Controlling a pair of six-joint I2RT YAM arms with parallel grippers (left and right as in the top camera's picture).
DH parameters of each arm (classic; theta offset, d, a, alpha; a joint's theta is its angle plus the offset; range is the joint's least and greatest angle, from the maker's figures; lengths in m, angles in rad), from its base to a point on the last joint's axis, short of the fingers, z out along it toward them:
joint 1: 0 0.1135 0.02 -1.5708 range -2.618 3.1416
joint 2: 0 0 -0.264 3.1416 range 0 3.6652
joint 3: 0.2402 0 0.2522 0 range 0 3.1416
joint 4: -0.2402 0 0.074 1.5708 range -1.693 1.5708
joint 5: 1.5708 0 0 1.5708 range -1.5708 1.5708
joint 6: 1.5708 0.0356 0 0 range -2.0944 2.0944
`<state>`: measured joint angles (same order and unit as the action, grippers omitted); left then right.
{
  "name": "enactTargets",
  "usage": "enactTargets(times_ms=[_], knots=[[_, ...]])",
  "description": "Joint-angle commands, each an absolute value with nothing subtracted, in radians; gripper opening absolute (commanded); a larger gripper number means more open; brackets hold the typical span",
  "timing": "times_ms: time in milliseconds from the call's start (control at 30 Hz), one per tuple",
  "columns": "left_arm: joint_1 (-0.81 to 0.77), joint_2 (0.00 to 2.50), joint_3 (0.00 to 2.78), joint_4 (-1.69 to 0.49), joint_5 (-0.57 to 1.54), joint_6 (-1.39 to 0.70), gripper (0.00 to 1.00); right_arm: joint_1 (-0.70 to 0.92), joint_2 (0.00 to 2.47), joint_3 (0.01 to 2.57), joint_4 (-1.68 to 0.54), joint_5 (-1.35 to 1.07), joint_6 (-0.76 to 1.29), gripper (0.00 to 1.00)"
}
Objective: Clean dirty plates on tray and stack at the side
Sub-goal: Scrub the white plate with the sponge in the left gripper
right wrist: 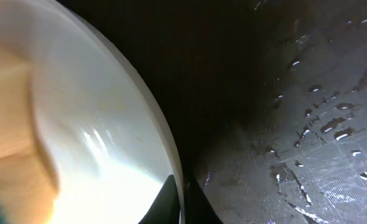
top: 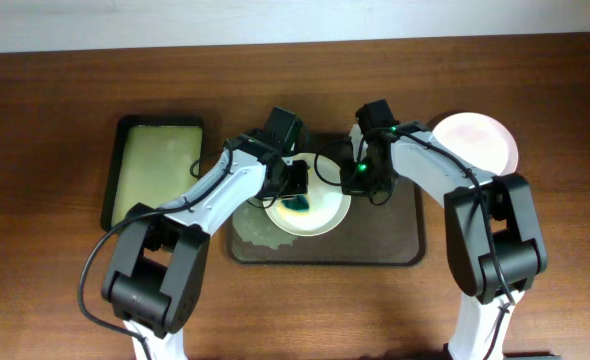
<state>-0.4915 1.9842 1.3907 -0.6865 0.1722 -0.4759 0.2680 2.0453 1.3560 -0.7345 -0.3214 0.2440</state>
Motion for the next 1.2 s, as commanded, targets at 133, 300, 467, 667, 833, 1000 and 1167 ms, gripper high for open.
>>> enactTargets(times_ms=[133,300,467,667,833,1000,1167], knots=[[-0.511,2.051,1.388,-0.643,0.199,-0.485,0.0,0.26,2.09,1.356,-0.733,-0.329,0.252,0.04],[-0.501,2.104,1.388,-0.69,-0.001,-0.473,0.0,0.26,2.09,1.356,-0.734,-0.329,0.252,0.04],[-0.451,2.097,1.42,-0.849,-0.411,-0.474,0.0,0.26,2.09,1.356,-0.734,-0.329,0.252,0.04],[-0.442,2.09,1.648,-1.013,-0.459,-0.474,0.0,0.26,2.09,1.356,-0.734,-0.329,0.252,0.04],[-0.442,2.096,1.687,-0.986,0.06,-0.468,0.0,0.26,2.09,1.356,-0.734,-0.329,0.252,0.04],[-0.477,2.141,1.667,-0.96,0.233,-0.41,0.0,0.26,2.09,1.356,-0.736,-0.329,0.252,0.04],[-0.519,2.167,1.568,-0.924,0.194,-0.41,0.0,0.26,2.09,1.356,-0.732,-0.329,0.252,0.04]])
